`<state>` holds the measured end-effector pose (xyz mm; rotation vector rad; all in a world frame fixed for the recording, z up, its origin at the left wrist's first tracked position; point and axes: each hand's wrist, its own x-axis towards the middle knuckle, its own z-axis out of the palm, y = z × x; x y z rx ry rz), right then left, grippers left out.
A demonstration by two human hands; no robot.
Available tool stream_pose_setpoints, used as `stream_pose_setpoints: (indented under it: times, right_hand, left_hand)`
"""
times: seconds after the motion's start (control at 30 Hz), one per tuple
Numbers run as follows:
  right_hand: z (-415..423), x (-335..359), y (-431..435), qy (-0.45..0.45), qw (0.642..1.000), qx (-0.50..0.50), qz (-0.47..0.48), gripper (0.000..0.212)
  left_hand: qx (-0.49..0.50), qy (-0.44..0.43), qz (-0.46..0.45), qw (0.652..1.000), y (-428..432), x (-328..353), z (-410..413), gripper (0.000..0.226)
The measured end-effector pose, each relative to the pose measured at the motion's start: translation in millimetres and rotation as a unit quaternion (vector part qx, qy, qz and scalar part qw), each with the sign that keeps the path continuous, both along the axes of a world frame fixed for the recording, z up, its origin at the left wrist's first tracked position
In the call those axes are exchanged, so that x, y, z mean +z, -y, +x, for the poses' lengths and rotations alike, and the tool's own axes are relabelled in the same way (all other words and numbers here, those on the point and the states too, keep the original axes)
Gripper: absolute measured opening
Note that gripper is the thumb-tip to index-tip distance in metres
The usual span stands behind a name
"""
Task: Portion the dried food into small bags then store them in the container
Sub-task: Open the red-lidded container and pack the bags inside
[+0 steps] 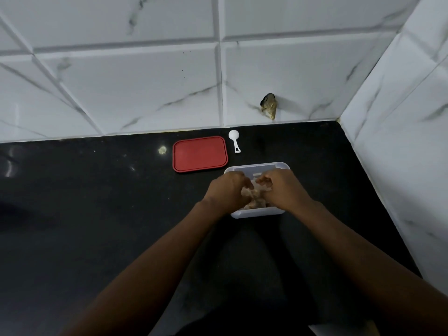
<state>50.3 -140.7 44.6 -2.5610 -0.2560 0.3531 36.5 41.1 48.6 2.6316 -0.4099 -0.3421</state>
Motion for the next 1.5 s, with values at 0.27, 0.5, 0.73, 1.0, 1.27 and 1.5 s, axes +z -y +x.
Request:
stream_pose_setpoints:
  times: [0.27, 0.5, 0.73, 1.0, 1.27, 1.5]
  right_hand:
    - [3, 11, 7, 0.026, 0.999, -0.01, 0.035, 0.027]
    - [26, 36, -5, 0.063, 0.99, -0.031, 0.123, 0.019]
    - [69, 35, -54, 0.002, 0.986, -0.044, 0.161, 0.024]
    - [127, -4, -94, -0.129, 0.984, -0.074, 0.1, 0.041]
    - [154, -36, -109, -0.196, 0.974, -0.099, 0.057, 0.044]
    - [155, -42, -115, -0.226, 0.959, -0.133, 0.107, 0.039]
  left_hand:
    - [0.016, 0.019, -0.055, 0.998, -8, -6, 2, 0.025]
    - [0.165, 0.05, -0.192, 0.966, -41, 8, 20, 0.013]
    - [0.325, -0.023, -0.209, 0.922, -90, 3, 47, 0.032]
    - [0.376, -0.079, -0.156, 0.91, -133, -20, 77, 0.052]
    - [0.429, -0.133, -0.15, 0.881, -145, -47, 105, 0.072]
    - [0.499, -0.106, -0.211, 0.834, -147, -55, 105, 0.055]
